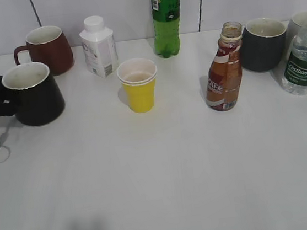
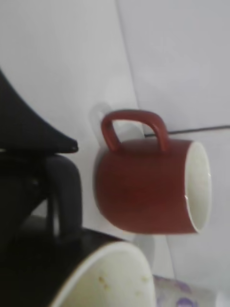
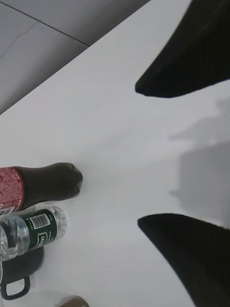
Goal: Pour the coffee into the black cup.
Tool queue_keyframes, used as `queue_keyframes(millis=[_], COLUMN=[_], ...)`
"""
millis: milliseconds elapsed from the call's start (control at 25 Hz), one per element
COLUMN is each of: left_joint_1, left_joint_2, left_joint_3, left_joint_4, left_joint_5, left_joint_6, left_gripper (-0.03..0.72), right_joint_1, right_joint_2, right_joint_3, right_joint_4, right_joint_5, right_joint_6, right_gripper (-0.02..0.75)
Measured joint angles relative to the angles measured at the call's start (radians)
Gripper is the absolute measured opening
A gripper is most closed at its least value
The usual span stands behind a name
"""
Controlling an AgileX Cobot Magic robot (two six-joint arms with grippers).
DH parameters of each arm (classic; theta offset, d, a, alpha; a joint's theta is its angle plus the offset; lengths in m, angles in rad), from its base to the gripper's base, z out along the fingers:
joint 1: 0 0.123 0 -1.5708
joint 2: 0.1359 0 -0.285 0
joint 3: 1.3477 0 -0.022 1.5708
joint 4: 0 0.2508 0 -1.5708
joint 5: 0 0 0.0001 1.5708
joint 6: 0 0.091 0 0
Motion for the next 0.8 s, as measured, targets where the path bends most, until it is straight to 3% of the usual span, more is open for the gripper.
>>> queue_keyframes(millis=[40,360,600,800], left_joint_1=[0.0,0.0,-0.001,-0.04], left_joint_2=[0.0,0.01,-0.01,-0.061], left_joint_3=[-0.004,-0.006,-0.007,-0.009], left_joint_4=[0.012,0.054,0.171,0.232], left_joint_5=[-0.001,-0.037,-0.071,-0.08], left_joint_6=[0.001,-0.065,-0.133,-0.165], left_gripper=[0.041,0.039,0.039,0.039], right_joint_1=[0.0,0.0,0.0,0.0], right_joint_2=[0.0,0.0,0.0,0.0], right_joint_3=[0.0,0.0,0.0,0.0], right_joint_4=[0.0,0.0,0.0,0.0], right_joint_5=[0.0,0.0,0.0,0.0], right_joint_6=[0.0,0.0,0.0,0.0], right_gripper=[0.588,0.588,0.588,0.588])
